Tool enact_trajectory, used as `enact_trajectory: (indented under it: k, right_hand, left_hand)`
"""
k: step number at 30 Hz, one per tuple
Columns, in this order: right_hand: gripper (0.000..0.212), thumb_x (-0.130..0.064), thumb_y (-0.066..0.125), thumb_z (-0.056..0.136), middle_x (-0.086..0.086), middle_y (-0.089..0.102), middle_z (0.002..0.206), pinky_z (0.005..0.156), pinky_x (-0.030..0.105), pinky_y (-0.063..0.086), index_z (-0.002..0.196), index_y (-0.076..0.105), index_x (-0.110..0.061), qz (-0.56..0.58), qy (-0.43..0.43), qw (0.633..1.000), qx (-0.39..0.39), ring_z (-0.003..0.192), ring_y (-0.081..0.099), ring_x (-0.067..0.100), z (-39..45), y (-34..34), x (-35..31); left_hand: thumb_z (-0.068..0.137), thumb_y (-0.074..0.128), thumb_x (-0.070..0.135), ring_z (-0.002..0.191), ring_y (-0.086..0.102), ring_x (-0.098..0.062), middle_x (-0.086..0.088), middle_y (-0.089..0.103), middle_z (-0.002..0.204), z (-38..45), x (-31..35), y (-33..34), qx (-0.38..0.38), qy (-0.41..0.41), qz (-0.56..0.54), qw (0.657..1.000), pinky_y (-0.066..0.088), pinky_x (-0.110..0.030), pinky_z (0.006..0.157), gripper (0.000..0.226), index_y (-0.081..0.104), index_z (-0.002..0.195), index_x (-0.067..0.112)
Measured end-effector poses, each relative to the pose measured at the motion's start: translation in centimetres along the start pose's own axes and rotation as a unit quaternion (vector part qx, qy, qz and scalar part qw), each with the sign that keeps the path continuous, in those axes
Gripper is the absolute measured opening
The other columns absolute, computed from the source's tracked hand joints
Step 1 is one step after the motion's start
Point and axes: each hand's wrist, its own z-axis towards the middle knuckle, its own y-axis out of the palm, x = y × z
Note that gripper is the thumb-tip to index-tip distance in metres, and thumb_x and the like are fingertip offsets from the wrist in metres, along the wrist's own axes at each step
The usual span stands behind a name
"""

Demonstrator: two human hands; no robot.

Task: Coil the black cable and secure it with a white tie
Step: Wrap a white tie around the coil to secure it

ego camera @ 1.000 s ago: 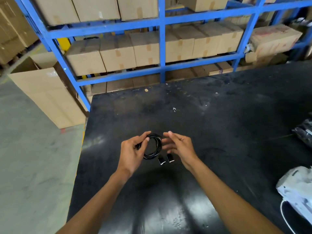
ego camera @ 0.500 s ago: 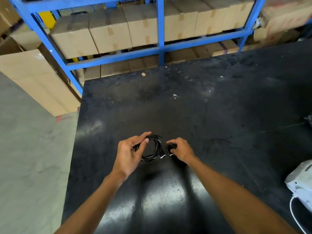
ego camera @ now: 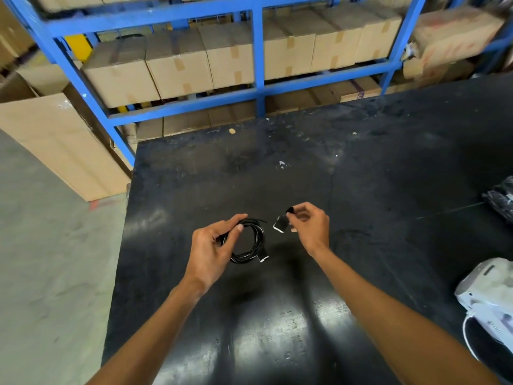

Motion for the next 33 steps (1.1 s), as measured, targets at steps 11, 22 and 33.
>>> enact_trajectory:
  k: [11, 22, 33]
  right_hand:
    - [0.025, 0.011, 0.077, 0.075, 0.005, 0.07, 0.071, 0.058, 0.016, 0.054, 0.073, 0.067, -0.012, 0.125, -0.081, 0.978, -0.148, 0.059, 0.067, 0.002, -7.6, -1.0, -10.9]
    - [0.021, 0.011, 0.069, 0.082, 0.01, 0.072, 0.075, 0.051, 0.021, 0.054, 0.088, 0.062, -0.008, 0.306, -0.009, 0.92, -0.245, 0.06, 0.065, 0.017, -12.7, -4.1, -15.9]
    - [0.012, -0.002, 0.06, 0.094, -0.001, 0.07, 0.065, 0.048, 0.017, 0.053, 0.093, 0.061, -0.014, 0.301, 0.093, 0.893, -0.32, 0.054, 0.065, 0.007, -14.0, -5.9, -20.0]
  left_hand:
    - [0.093, 0.06, 0.011, 0.094, 0.068, 0.006, 0.007, 0.073, 0.102, -2.5, 6.5, -2.4, 0.039, 0.059, -0.07, 0.995, 0.051, -0.013, 0.085, 0.026, 0.07, 0.116, 0.015]
    - [0.093, 0.06, 0.013, 0.064, 0.059, 0.002, 0.025, 0.071, 0.073, -6.5, 10.0, -4.6, 0.071, 0.104, -0.059, 0.99, 0.046, -0.012, 0.062, 0.028, 0.069, 0.118, 0.02]
    - [0.093, 0.06, 0.012, 0.113, 0.061, 0.006, 0.031, 0.067, 0.109, -7.7, 11.9, -6.0, 0.074, 0.129, -0.049, 0.988, 0.045, -0.01, 0.096, 0.027, 0.07, 0.118, 0.015]
